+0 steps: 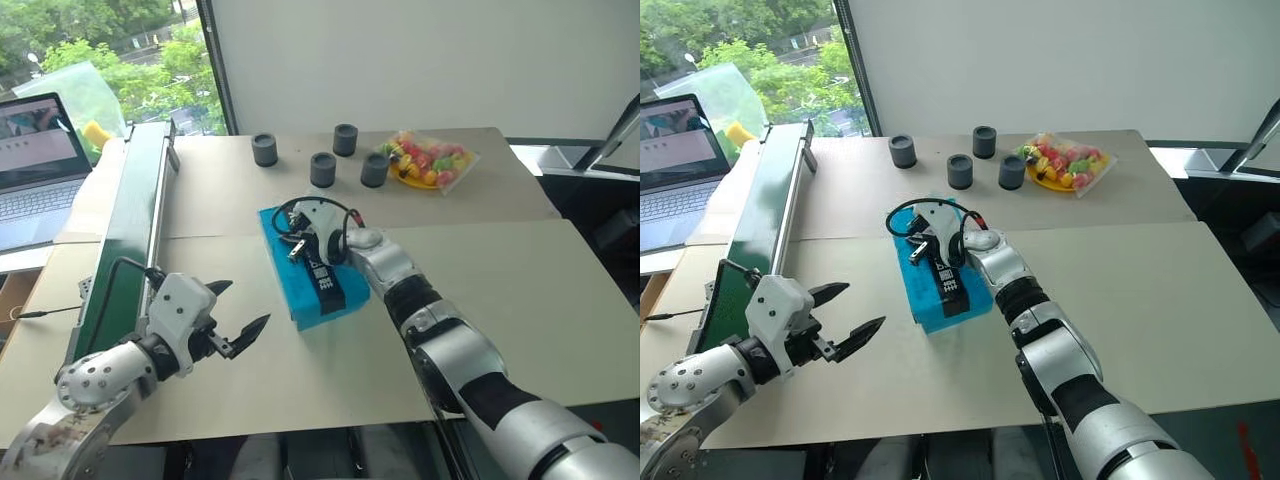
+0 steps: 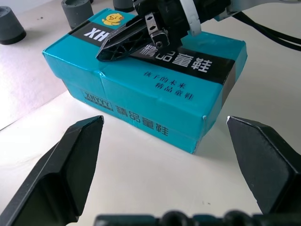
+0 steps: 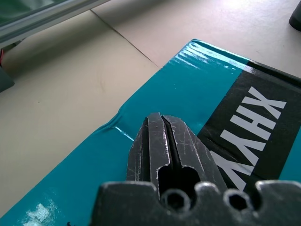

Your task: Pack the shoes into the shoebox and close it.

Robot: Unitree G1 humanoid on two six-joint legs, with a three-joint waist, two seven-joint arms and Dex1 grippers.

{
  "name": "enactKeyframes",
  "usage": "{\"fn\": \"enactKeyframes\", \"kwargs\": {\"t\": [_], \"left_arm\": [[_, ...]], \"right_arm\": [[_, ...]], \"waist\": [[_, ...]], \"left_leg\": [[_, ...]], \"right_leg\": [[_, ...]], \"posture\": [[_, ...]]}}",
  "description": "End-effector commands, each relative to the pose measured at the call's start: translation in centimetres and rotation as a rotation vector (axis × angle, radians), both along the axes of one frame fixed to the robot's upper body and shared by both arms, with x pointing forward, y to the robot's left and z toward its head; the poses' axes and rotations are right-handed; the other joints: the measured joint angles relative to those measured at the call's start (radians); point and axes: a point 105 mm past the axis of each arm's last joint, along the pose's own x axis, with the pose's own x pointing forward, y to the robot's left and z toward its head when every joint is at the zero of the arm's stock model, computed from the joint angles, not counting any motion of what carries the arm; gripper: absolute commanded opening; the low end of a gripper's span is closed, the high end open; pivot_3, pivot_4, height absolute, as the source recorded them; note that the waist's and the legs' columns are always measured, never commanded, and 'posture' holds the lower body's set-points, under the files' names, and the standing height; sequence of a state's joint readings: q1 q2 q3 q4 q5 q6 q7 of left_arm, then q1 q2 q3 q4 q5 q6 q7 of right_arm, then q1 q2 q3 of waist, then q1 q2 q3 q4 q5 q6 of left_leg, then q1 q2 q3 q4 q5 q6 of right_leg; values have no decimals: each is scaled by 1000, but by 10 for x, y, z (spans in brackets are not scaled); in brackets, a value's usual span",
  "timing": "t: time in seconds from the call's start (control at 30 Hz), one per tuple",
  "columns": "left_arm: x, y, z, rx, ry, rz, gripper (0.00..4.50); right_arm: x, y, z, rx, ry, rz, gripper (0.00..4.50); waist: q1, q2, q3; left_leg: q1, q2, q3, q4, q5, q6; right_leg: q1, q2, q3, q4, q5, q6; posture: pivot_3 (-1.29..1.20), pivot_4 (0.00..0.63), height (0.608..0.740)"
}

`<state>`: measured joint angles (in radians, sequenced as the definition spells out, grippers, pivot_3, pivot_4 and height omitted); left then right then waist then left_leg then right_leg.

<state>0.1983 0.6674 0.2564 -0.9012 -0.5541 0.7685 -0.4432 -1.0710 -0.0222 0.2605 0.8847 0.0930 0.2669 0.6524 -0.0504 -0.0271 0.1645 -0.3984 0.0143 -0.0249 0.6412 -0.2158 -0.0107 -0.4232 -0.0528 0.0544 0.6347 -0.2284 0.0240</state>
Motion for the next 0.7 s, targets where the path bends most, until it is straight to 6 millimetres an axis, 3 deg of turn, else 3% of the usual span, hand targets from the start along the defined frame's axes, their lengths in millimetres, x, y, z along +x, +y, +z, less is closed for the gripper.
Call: {"fn": "enactKeyframes", "kwargs": {"t": [0.03,0.23,0.33,0.5,0.63,0.7], "left_arm": [[-5,-2,8,4,-43,10,4500],[-4,-1,10,15,-58,29,4500],[1,2,13,35,-85,54,4500],[10,9,27,-44,-153,155,4500],[20,21,23,-71,-179,299,4500],[23,22,22,-109,-184,345,4500]], "right_arm": [[-11,6,-17,-13,103,46,68],[-19,12,-34,-41,142,48,68],[-17,9,-26,-24,106,40,68],[-7,-18,45,224,59,10,68],[1,-80,109,461,41,-94,68],[1,-106,126,512,24,-143,68]], "waist": [[0,0,0],[-7,0,0],[-17,0,0],[-12,0,0],[0,0,0],[8,0,0]], "left_leg": [[1,0,0,0,0,0],[7,0,2,0,0,0],[8,0,2,0,0,0],[7,0,1,0,0,0],[0,0,0,2,0,0],[0,0,0,2,0,0]], "right_leg": [[0,0,0,1,0,0],[3,1,3,6,-2,-1],[4,2,3,7,-2,-2],[3,2,4,7,-2,-1],[-2,1,3,7,-2,-1],[-2,1,3,6,-2,-1]], "posture": [[0,150,740],[0,150,740],[0,150,740],[0,150,740],[0,150,740],[0,150,740]]}}
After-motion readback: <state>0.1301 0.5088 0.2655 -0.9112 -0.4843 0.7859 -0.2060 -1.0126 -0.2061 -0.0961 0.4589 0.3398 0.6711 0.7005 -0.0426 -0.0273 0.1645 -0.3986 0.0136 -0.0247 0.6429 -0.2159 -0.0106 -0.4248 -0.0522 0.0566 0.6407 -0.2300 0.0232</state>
